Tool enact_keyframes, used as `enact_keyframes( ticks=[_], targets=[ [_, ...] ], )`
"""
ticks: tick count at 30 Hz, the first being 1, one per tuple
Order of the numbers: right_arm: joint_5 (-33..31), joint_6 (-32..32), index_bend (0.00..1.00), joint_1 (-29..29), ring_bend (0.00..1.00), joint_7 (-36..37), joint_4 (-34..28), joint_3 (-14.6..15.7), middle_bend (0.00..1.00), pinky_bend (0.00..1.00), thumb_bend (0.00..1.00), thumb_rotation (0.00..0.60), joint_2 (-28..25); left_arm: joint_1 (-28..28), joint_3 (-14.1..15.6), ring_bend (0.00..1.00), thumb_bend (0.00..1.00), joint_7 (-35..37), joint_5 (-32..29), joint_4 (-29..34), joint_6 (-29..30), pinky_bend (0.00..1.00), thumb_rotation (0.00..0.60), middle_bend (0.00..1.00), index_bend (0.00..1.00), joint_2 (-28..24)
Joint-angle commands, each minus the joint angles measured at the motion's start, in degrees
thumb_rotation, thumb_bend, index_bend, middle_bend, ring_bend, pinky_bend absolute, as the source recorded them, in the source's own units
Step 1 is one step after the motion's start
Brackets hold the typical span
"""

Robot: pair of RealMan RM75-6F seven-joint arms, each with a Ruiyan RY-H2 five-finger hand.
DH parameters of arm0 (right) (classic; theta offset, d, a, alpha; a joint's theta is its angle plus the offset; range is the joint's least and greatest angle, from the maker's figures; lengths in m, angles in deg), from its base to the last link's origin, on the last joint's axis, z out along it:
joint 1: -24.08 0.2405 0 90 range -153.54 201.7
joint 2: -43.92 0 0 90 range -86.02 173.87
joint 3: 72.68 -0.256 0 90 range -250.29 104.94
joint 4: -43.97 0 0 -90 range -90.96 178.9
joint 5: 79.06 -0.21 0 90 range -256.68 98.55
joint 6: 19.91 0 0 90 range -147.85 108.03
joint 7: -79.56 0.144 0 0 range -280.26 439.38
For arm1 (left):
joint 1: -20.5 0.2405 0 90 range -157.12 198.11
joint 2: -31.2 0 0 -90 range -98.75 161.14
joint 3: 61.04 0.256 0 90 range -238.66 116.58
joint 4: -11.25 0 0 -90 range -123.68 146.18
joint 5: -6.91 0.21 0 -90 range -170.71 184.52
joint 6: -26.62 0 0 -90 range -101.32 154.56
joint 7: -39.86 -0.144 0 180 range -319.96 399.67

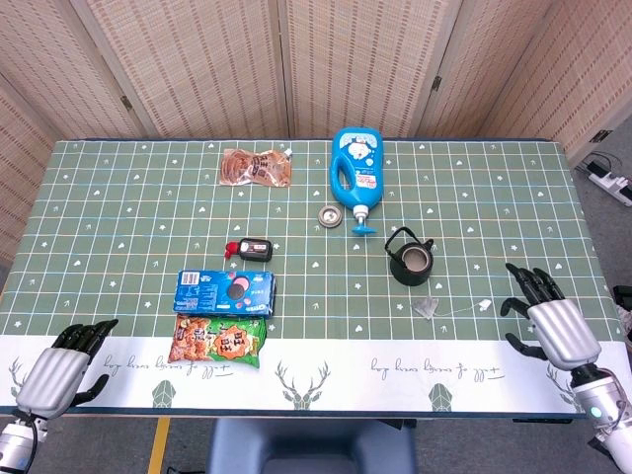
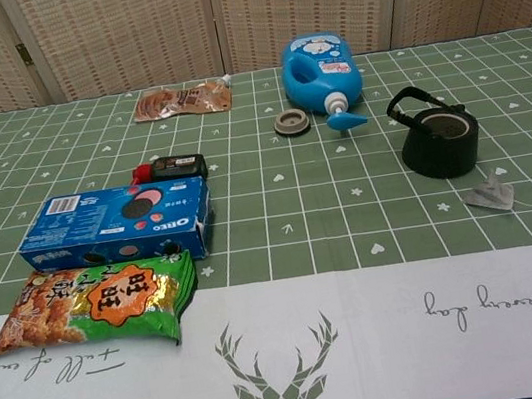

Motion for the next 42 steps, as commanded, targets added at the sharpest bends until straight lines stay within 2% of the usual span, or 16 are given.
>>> enact_keyframes(
  ticks=[1,6,13,27,33,42],
  targets=[
    [-3.0,-2.7,0.45,1.2,0.00,-1.6,3.5,-0.4,0.00,0.00,0.29,0.600,2.3,0.0,0.1,0.14,0.33,0.0,0.1,0.0,0.0,0.13,0.600,0.10,0.00,0.0],
    [-5.8,-6.9,0.45,2.6,0.00,-1.0,8.6,-0.4,0.00,0.00,0.29,0.600,6.0,-0.1,0.2,0.14,0.33,0.0,0.2,-0.1,-0.3,0.13,0.600,0.10,0.00,0.0],
    [-10.3,-12.6,0.44,5.4,0.00,-5.5,11.9,-1.5,0.00,0.00,0.29,0.600,9.1,-0.2,0.4,0.14,0.33,0.9,0.7,-0.2,0.0,0.13,0.600,0.10,0.00,-0.3],
    [-11.9,-14.6,0.44,6.8,0.00,-3.8,18.8,-1.5,0.00,0.00,0.30,0.600,14.1,-0.3,0.5,0.14,0.33,0.7,0.6,-0.3,-0.4,0.13,0.600,0.10,0.00,-0.2],
    [-12.0,-16.0,0.50,7.9,0.00,-1.1,21.5,-1.8,0.00,0.00,0.32,0.600,15.8,-0.3,0.4,0.14,0.33,0.9,0.6,-0.3,-0.3,0.13,0.600,0.10,0.00,-0.2],
    [-12.7,-17.4,0.52,8.7,0.00,-1.6,24.0,-1.7,0.00,0.00,0.32,0.600,17.4,-0.3,0.4,0.14,0.33,1.0,0.4,-0.4,-0.4,0.13,0.600,0.10,0.00,-0.3]
  ],
)
